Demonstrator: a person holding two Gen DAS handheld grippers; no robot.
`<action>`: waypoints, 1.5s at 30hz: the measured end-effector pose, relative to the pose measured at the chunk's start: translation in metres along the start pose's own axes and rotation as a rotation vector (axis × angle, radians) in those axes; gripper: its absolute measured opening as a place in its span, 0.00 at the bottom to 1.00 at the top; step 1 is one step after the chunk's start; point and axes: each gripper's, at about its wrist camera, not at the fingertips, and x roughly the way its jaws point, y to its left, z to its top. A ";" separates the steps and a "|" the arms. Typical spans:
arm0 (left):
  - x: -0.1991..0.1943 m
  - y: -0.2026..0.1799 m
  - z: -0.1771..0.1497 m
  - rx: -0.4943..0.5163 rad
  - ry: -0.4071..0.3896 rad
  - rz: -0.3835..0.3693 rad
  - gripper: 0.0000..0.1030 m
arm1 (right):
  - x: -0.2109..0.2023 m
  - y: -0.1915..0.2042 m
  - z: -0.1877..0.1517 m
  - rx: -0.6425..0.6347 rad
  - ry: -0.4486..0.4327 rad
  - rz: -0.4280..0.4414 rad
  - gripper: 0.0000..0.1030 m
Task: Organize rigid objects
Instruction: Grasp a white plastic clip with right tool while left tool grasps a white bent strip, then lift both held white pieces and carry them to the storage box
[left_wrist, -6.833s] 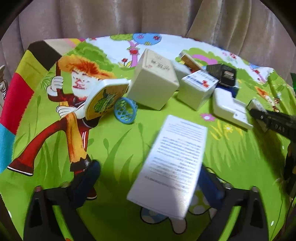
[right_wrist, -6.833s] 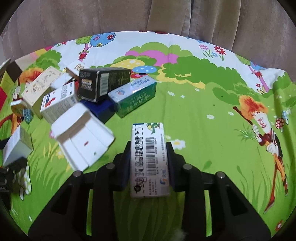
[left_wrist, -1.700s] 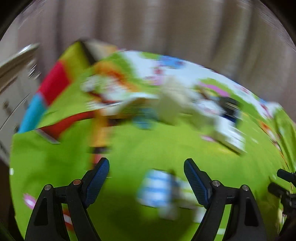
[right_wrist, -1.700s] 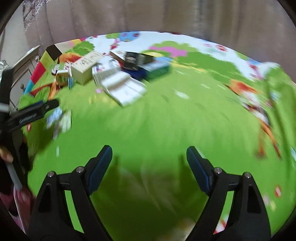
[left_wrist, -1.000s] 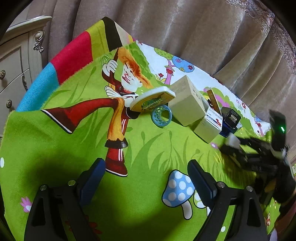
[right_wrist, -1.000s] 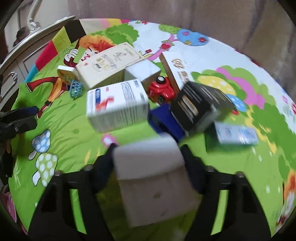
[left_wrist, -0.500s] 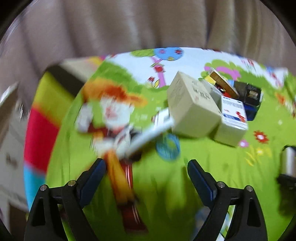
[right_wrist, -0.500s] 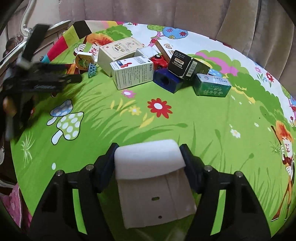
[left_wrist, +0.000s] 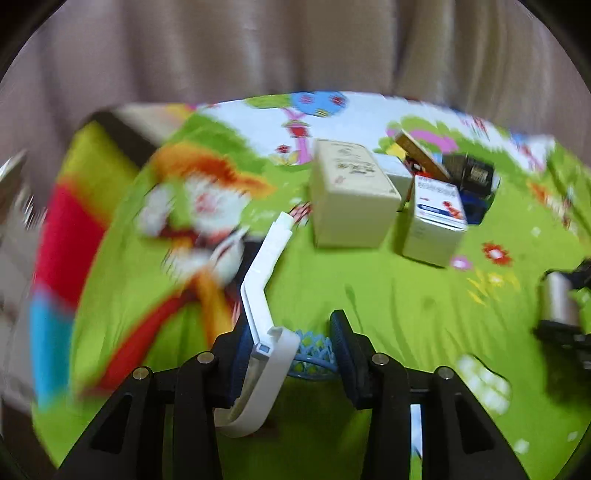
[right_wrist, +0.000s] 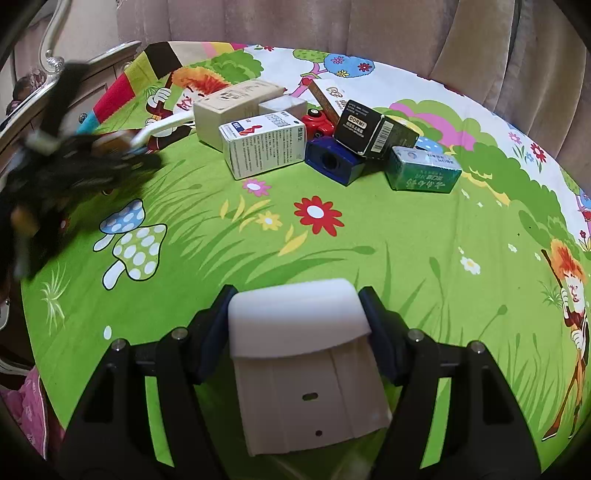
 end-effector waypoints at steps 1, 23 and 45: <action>-0.008 0.001 -0.008 -0.045 0.002 -0.009 0.41 | 0.000 0.000 0.000 -0.001 0.000 -0.001 0.68; -0.058 0.000 -0.054 -0.185 -0.065 0.052 0.42 | -0.023 0.051 -0.015 0.069 -0.033 -0.025 0.68; -0.182 -0.015 -0.031 -0.178 -0.366 0.119 0.42 | -0.157 0.119 0.027 -0.035 -0.429 -0.176 0.67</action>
